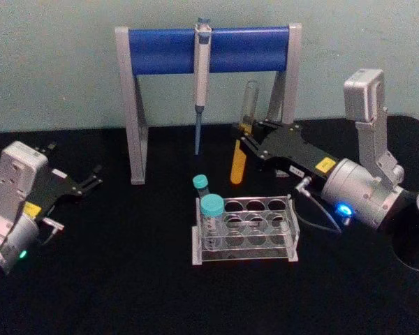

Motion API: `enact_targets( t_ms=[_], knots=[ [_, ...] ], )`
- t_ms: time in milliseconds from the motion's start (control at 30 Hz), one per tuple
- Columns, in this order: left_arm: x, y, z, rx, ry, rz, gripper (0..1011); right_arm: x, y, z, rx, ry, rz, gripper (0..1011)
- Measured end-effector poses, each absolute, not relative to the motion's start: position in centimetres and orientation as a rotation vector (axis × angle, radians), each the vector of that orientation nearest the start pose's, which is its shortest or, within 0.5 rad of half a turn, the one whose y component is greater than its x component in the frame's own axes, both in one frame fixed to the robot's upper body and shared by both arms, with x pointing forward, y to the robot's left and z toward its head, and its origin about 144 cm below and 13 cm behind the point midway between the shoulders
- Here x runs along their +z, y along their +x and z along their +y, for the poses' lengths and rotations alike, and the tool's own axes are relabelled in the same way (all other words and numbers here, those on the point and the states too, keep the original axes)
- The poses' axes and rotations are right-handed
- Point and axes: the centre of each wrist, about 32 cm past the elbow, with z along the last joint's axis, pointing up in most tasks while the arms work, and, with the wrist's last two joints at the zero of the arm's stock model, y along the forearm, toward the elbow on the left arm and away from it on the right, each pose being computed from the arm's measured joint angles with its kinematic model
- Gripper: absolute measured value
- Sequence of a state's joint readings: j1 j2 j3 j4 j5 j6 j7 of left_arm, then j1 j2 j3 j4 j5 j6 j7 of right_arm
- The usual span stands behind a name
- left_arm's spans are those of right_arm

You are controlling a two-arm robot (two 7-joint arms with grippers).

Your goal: Pick up the test tube from the test tube rack, shake it, then place it back into the test tube rack.

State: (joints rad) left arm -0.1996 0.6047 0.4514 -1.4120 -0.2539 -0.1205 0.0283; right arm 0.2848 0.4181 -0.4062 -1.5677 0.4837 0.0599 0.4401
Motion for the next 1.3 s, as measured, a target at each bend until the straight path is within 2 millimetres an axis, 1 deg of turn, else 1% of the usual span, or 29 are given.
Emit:
enact_targets(
  t_ms=[267,767,1033,1300],
  knots=[
    [114.0,48.9,31.0,1.248,0.304,-0.285,1001,121.1,52.1,-23.3,-0.818,0.012,-0.054,229],
    [114.0,48.9,31.0,1.248,0.305,-0.285,1002,121.2,51.9,-24.0,-0.85,-0.003,-0.066,229],
    [114.0,48.9,31.0,1.248,0.304,-0.285,1001,121.6,51.2,-25.1,-0.875,-0.027,-0.077,229],
    [114.0,48.9,31.0,1.248,0.304,-0.285,1001,122.2,49.4,-26.2,-0.859,-0.083,-0.077,229]
  ],
)
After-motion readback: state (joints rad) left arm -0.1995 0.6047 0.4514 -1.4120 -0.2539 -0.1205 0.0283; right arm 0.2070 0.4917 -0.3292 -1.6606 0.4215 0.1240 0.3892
